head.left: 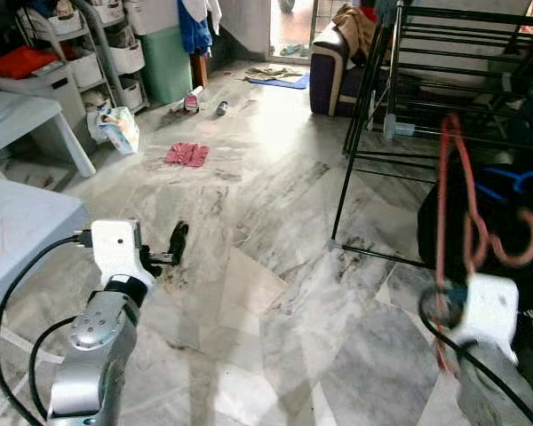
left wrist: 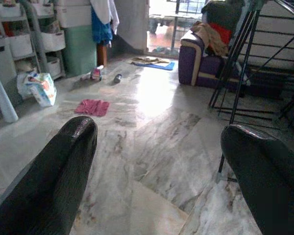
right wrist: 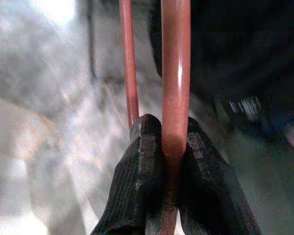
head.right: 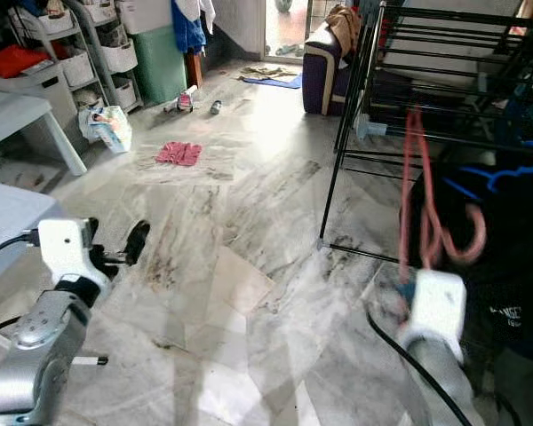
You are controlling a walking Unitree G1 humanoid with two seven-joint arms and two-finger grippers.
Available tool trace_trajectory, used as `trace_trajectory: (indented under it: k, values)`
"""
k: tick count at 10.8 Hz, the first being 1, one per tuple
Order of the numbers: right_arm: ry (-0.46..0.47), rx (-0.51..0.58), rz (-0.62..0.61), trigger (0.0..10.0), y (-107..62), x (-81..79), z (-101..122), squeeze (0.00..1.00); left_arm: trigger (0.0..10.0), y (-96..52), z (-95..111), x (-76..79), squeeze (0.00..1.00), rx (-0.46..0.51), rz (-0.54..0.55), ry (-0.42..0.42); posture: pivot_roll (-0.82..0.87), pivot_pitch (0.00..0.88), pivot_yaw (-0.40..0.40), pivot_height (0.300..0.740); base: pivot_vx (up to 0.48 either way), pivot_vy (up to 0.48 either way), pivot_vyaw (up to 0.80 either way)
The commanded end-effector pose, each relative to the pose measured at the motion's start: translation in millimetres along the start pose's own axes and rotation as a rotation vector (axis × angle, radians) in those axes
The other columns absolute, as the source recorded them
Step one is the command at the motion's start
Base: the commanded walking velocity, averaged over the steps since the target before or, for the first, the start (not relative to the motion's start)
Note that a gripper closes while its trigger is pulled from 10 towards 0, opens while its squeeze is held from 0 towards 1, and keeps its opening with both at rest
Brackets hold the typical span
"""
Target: Hang hanger
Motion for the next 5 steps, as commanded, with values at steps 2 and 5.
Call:
trace_trajectory:
  k: [2, 5]
  values:
    - [-0.035, -0.073, -0.022, 10.0, 1.9, 5.9, -9, 0.0, 10.0, -2.7, -7, 11.7, 0.0, -0.032, -0.061, -0.091, 0.01, 0.015, -0.007, 0.74, 0.0, 0.0, 0.0]
    - [-0.029, -0.106, 0.002, 10.0, 1.3, -0.1, -11, 0.0, 10.0, -3.8, -9, 13.7, 0.0, -0.034, -0.076, -0.067, 0.01, 0.017, -0.009, 0.74, 0.0, 0.0, 0.0]
Point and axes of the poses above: a point about 5 cm out from each wrist's last joint towards the gripper, its own y axis pointing out of the wrist towards the gripper, its own z axis along the axis of the wrist's last joint, x = y × z, the point moved 4 cm from there along y, pointing out of the wrist towards the gripper, and after that the axes turned 3 degrees about -y, right-handed, at the moved point
